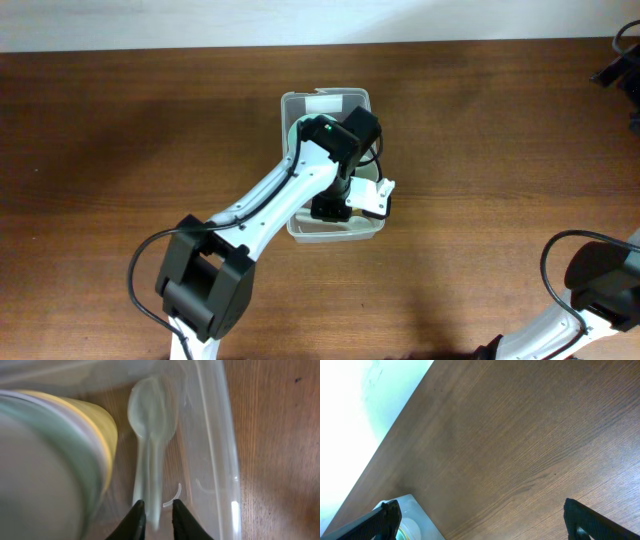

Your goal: Pack container

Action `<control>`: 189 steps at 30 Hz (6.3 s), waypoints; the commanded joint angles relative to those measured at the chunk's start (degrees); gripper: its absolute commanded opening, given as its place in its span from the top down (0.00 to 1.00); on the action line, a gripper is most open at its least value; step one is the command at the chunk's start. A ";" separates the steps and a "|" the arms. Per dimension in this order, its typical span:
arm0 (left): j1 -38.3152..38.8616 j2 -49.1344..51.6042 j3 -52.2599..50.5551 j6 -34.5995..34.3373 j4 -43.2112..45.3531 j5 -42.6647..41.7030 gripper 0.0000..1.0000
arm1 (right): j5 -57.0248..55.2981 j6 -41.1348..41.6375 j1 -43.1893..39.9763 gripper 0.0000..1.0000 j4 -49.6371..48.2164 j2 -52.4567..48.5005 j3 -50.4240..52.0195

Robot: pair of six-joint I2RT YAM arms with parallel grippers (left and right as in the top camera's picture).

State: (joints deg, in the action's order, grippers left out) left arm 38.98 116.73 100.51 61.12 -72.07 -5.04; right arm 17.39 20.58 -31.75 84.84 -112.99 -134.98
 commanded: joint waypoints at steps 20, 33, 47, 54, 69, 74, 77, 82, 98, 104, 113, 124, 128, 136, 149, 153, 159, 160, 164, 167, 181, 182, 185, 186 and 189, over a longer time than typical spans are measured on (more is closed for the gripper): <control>-19.56 -26.60 7.72 -45.40 -0.57 14.49 0.00 | -0.11 -0.13 -0.15 0.01 -0.17 -0.20 -0.13; -32.37 -30.62 7.54 -52.85 1.05 -4.96 0.00 | -0.11 -0.13 -0.15 0.01 -0.17 -0.20 -0.13; -15.80 -8.85 7.56 -49.46 24.55 -11.72 0.57 | -0.11 -0.13 -0.15 0.01 -0.17 -0.20 -0.13; -11.47 -1.46 7.56 -49.48 35.87 -11.72 0.63 | -0.11 -0.13 -0.15 0.01 -0.17 -0.20 -0.13; -10.34 2.73 7.56 -50.14 28.85 -11.76 0.82 | -0.11 -0.13 -0.15 0.01 -0.17 -0.20 -0.13; -9.68 2.62 8.68 -50.14 23.65 -11.96 0.85 | -0.11 -0.13 -0.15 0.01 -0.17 -0.20 -0.13; -9.03 2.10 9.94 -50.12 20.70 -11.93 0.86 | -0.11 -0.13 -0.15 0.01 -0.17 -0.20 -0.13; -7.37 -0.04 11.76 -50.14 17.09 -11.89 0.87 | -0.11 -0.13 -0.15 0.01 -0.17 -0.20 -0.13; -4.74 -6.05 12.46 -51.39 11.69 0.70 0.87 | -0.11 -0.13 -0.15 0.01 -0.17 -0.20 -0.13; -5.99 -0.42 12.46 -49.90 18.45 5.92 0.81 | -0.11 -0.13 -0.15 0.01 -0.17 -0.20 -0.13; -6.40 4.11 12.46 -49.86 19.54 3.28 0.81 | -0.11 -0.13 -0.15 0.01 -0.17 -0.20 -0.13; -3.54 4.02 12.87 -49.90 13.42 1.38 0.88 | -0.11 -0.13 -0.15 0.01 -0.17 -0.20 -0.13; -1.36 4.02 15.26 -49.92 8.92 1.40 0.91 | -0.11 -0.13 -0.15 0.01 -0.17 -0.20 -0.13; 1.49 4.02 19.50 -52.52 3.56 1.44 0.91 | -0.11 -0.13 -0.15 0.01 -0.17 -0.20 -0.13; 1.29 4.00 23.45 -55.89 -2.19 9.70 0.91 | -0.11 -0.13 -0.15 0.01 -0.17 -0.20 -0.13; -1.29 3.37 34.36 -60.37 -10.93 14.67 0.80 | -0.11 -0.13 -0.15 0.01 -0.17 -0.20 -0.13; -11.89 -0.52 52.15 -65.57 -23.28 16.02 0.59 | -0.11 -0.13 -0.15 0.01 -0.15 -0.20 -0.13; -14.99 -1.66 53.96 -66.29 -24.63 15.96 0.52 | -0.11 -0.13 -0.15 0.01 -0.17 -0.20 -0.13; -24.61 -5.44 54.05 -66.29 -24.61 12.24 0.00 | -0.11 -0.13 -0.15 0.01 -0.17 -0.20 -0.13; -30.36 -6.84 54.05 -66.27 -24.61 12.20 0.00 | -0.11 -0.13 -0.15 0.01 -0.17 -0.20 -0.13; -50.56 -7.26 53.22 -65.75 -24.61 13.00 0.00 | -0.11 -0.13 -0.15 0.01 -0.17 -0.20 -0.13; -50.56 -7.26 53.22 -65.75 -24.61 12.98 0.00 | -0.11 -0.13 -0.15 0.01 -0.17 -0.20 -0.13; -50.53 -7.26 53.22 -65.77 -24.61 12.98 0.00 | -0.11 -0.13 -0.15 0.01 -0.17 -0.20 -0.13; -50.56 -7.26 53.22 -65.79 -24.61 12.98 0.00 | -0.11 -0.13 -0.15 0.01 -0.17 -0.20 -0.13; -50.56 -7.26 53.22 -65.77 -24.61 12.98 0.00 | -0.11 -0.13 -0.15 0.01 -0.17 -0.20 -0.13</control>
State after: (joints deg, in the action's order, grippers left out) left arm -11.18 110.06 153.84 -4.36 -96.51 7.97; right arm 17.39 20.58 -31.75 84.84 -112.99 -134.98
